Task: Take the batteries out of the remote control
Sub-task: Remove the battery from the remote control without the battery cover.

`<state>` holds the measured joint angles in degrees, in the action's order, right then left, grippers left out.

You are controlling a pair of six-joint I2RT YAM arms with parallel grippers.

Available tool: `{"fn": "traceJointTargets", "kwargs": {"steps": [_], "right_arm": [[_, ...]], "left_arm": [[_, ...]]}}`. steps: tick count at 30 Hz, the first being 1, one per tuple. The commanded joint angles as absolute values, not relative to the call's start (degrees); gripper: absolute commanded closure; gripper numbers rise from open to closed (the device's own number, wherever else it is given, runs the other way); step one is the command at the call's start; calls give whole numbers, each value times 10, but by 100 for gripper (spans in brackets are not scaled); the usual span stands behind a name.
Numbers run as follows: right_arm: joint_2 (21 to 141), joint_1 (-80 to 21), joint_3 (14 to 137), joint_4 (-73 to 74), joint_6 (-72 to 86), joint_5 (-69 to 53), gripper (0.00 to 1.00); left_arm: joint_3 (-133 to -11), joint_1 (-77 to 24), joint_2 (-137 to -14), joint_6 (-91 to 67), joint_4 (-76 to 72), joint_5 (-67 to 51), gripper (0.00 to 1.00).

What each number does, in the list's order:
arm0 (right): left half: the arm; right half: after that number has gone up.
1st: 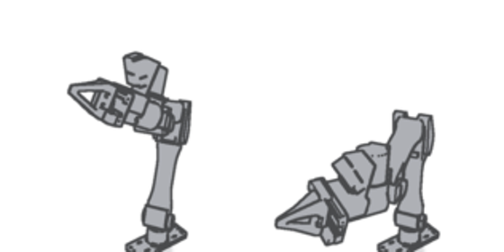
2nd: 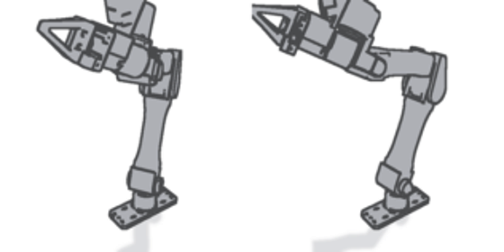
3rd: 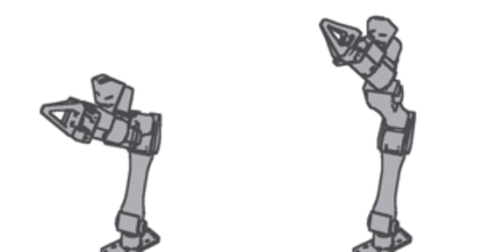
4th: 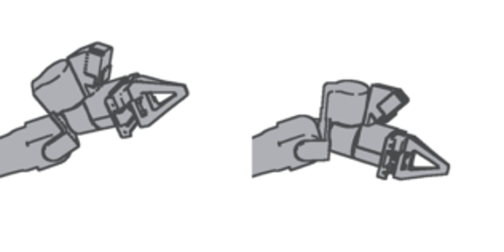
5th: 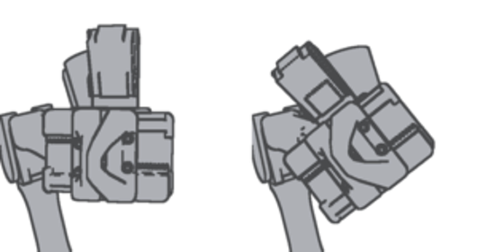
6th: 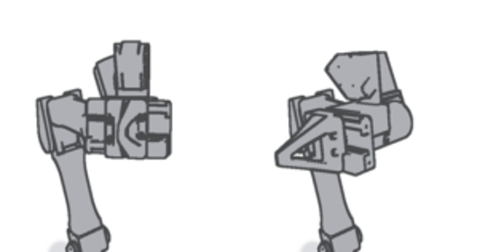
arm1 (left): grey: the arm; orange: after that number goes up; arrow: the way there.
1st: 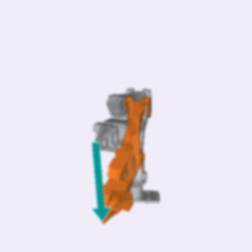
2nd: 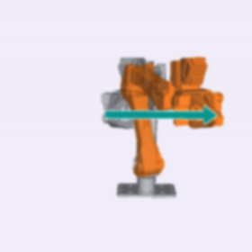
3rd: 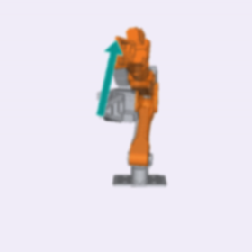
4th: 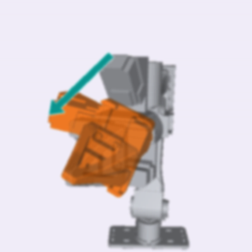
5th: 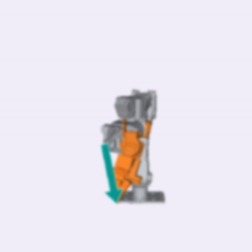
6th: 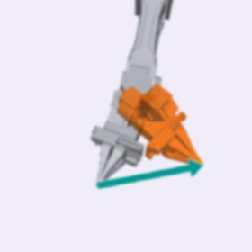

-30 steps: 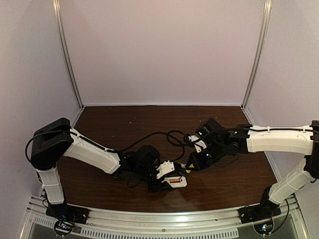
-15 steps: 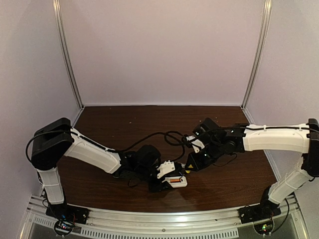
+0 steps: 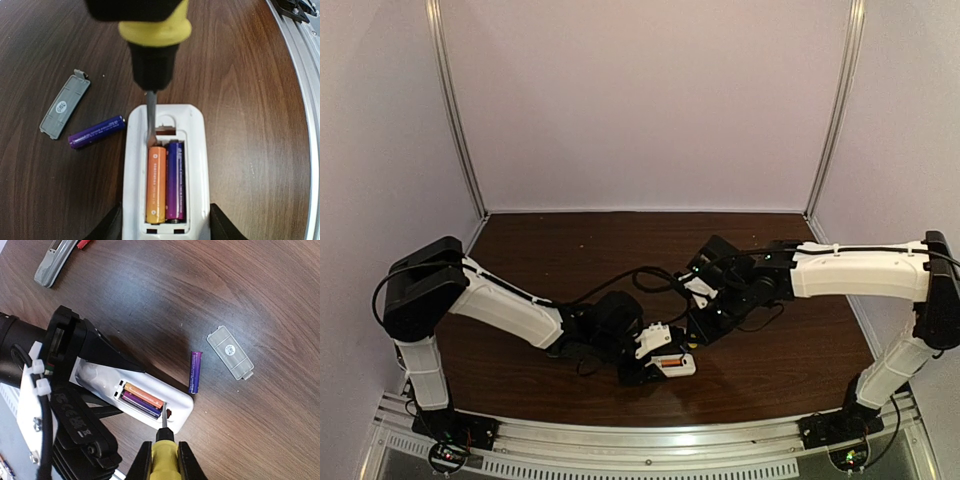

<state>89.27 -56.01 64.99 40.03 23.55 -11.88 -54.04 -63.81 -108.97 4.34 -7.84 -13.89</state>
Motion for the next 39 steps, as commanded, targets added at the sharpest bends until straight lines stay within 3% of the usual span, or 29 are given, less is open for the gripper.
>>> {"fn": "traceJointTargets", "kwargs": {"steps": [1, 13, 28, 39], "right_arm": [[920, -581, 675, 441, 222, -99, 100], [892, -583, 580, 288, 282, -182, 100], [725, -517, 430, 100, 354, -296, 100], [737, -514, 417, 59, 366, -335, 100]], "left_arm": [[-543, -641, -1113, 35, -27, -123, 100], [-545, -640, -1114, 33, -26, -123, 100], [-548, -641, -1116, 35, -20, -130, 100], [-553, -641, -1113, 39, -6, -154, 100]]}}
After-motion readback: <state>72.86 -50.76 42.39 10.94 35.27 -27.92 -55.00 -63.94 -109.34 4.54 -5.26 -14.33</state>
